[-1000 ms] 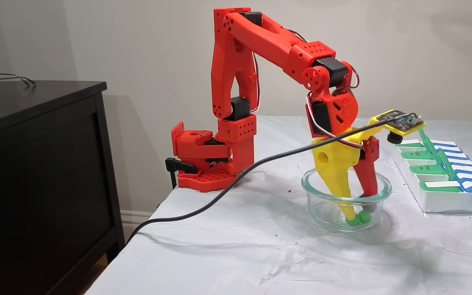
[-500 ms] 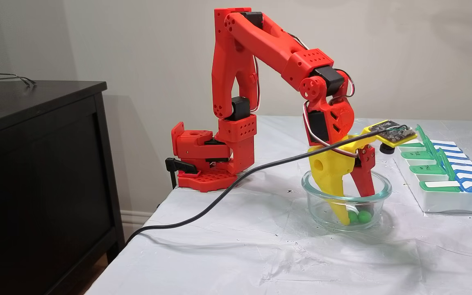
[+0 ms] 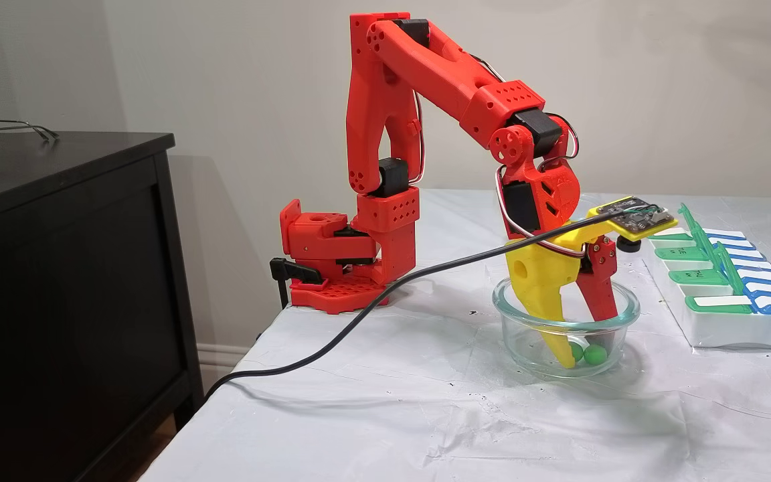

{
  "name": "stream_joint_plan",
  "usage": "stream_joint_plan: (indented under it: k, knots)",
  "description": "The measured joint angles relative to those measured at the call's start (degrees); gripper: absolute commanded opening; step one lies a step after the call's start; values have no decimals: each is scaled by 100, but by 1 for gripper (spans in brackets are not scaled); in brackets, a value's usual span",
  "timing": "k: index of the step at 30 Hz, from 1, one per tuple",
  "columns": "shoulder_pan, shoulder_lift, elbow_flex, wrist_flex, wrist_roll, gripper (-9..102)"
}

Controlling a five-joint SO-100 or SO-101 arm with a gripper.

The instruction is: Sort medicines into box.

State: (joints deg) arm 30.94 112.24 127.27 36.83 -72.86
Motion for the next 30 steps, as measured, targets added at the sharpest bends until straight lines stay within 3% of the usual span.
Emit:
stream_joint_plan:
  k: [8, 24, 30]
  knots:
    - [-9, 185, 255, -316, 167, 16]
    - [-105, 193, 255, -316, -167, 1]
    - [-105, 193, 255, -141, -193, 0]
